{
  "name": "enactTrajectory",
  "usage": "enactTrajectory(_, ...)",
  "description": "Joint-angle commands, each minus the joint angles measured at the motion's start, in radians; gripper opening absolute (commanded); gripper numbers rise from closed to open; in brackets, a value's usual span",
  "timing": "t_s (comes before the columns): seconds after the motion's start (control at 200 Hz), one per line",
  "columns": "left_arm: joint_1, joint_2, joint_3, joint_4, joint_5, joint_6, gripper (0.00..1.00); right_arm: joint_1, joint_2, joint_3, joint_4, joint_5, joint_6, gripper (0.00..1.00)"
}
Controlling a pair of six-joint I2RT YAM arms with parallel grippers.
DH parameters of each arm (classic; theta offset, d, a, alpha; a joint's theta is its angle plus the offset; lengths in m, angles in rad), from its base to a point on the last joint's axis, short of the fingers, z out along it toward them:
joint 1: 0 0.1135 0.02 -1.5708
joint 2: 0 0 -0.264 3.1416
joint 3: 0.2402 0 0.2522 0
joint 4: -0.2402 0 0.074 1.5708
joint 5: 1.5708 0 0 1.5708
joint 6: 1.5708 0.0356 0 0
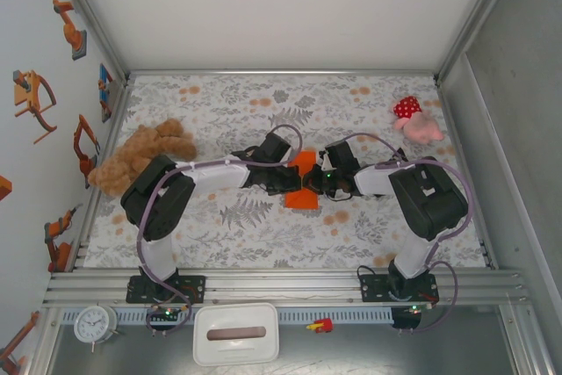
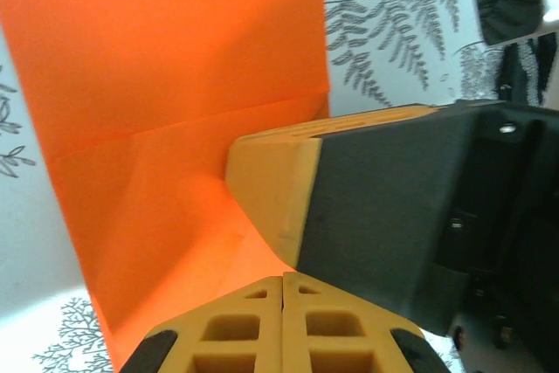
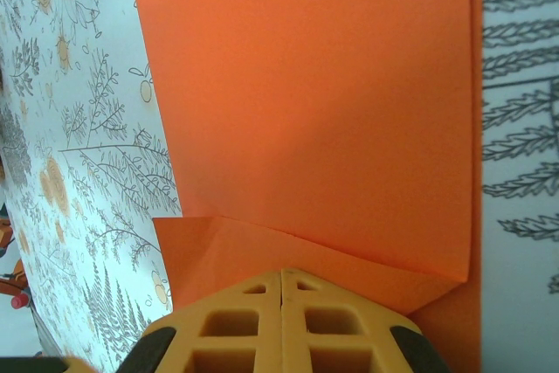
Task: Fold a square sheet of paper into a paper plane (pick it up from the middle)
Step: Fold the triangle a second time at the center of the table.
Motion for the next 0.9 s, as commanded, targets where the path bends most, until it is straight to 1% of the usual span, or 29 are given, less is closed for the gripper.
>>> enactTrajectory(0.0,-0.004,0.013,-0.023,0.019,0.020,-0.020,0.04,-0.001,0.060,-0.024,-0.136,0.100,-0.007,0.00)
enactTrajectory(0.195,-0.007,0.041,-0.023,0.037,0.021,-0.025,0.04,-0.002,0.067,-0.027,-0.122,0.089,0.005,0.00)
enactTrajectory(0.486,-0.006,0.090,0.020,0.051,0.027,-0.020,0.04,-0.004,0.067,-0.030,-0.123,0.087,0.007,0.00)
enactTrajectory(0.891,-0.004,0.089,-0.024,-0.003,0.050,0.036,0.05,-0.009,0.080,-0.029,-0.143,0.090,0.009,0.00)
